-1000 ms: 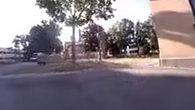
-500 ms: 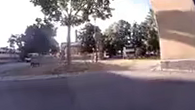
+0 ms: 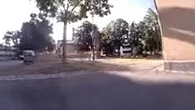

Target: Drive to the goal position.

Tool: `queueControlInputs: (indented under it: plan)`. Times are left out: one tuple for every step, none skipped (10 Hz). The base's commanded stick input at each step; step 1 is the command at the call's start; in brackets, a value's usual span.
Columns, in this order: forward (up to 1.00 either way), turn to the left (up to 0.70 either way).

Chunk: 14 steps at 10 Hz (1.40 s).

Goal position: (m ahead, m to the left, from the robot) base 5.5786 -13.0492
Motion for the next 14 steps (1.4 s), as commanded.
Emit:
queueControlInputs:
  plan:
    - [0.7,-0.14]
    - [0.7,-0.14]
    - [0.7,-0.14]
    - [0.7,-0.14]
    - [0.7,-0.14]
    - [0.7,-0.14]
    - [0.7,-0.14]
    - [0.7,-0.14]
    - [0.7,-0.14]
    - [0.7,-0.14]
    - [0.7,-0.14]
    - [0.7,-0.14]
    - [0.7,-0.14]
    - [0.7,-0.14]
